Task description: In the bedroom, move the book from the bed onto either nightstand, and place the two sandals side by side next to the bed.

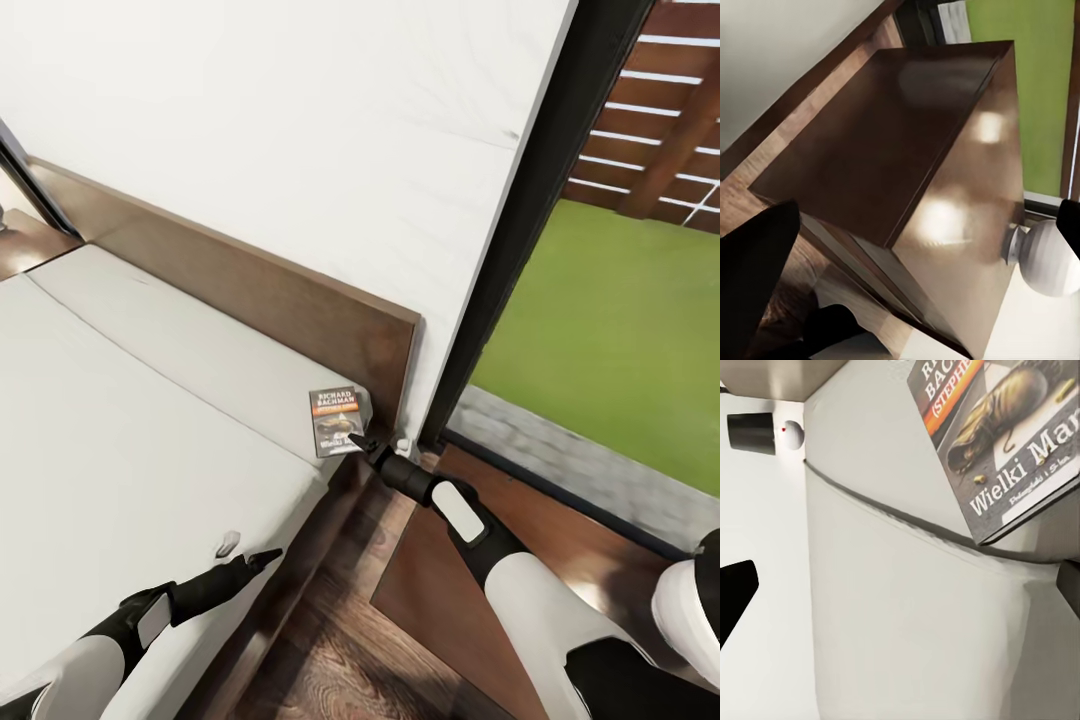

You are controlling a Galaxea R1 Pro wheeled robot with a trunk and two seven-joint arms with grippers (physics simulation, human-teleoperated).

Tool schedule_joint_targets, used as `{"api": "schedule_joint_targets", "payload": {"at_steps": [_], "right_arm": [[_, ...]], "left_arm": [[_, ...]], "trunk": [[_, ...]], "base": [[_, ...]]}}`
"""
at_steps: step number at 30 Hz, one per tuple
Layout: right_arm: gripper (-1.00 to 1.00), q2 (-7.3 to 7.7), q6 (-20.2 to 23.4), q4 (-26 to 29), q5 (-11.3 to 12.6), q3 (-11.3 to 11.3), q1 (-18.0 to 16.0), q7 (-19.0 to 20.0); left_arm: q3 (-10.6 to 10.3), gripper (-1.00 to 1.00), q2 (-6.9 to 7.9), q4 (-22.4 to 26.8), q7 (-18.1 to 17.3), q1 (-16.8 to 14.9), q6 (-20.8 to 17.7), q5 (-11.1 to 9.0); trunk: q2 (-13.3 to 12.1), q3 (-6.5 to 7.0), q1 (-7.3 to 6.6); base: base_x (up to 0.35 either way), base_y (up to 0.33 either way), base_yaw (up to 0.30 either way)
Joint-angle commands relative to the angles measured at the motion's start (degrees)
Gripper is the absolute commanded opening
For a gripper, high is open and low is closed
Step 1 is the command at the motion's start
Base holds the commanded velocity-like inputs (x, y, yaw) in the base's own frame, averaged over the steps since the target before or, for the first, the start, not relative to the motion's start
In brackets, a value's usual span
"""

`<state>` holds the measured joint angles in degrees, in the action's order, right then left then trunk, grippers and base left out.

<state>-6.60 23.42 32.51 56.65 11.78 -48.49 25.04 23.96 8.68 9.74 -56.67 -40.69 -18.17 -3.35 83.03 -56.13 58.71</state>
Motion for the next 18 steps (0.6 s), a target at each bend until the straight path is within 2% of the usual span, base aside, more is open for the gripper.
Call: {"api": "schedule_joint_targets", "payload": {"at_steps": [1, 16, 18], "right_arm": [[1.0, 0.01, 0.2, 0.3, 0.4, 0.1, 0.0, 0.0], [1.0, 0.11, -0.1, 1.1, 0.3, 0.0, 0.0, -0.1], [1.0, 0.15, -0.2, 1.2, 0.3, 0.0, 0.0, -0.1]], "left_arm": [[0.2, 1.0, 0.02, 0.0, 0.0, 0.0, -0.3, -0.3], [0.2, 1.0, 0.02, 0.0, -0.1, -0.1, -0.3, -0.3], [0.2, 1.0, 0.02, 0.0, -0.1, -0.1, -0.3, -0.3]], "trunk": [[0.4, -0.22, 0.23], [6.4, -2.91, 3.52], [6.4, -2.91, 3.52]], "base": [[0.0, 0.0, 0.0], [0.0, 0.0, 0.0], [0.0, 0.0, 0.0]]}}
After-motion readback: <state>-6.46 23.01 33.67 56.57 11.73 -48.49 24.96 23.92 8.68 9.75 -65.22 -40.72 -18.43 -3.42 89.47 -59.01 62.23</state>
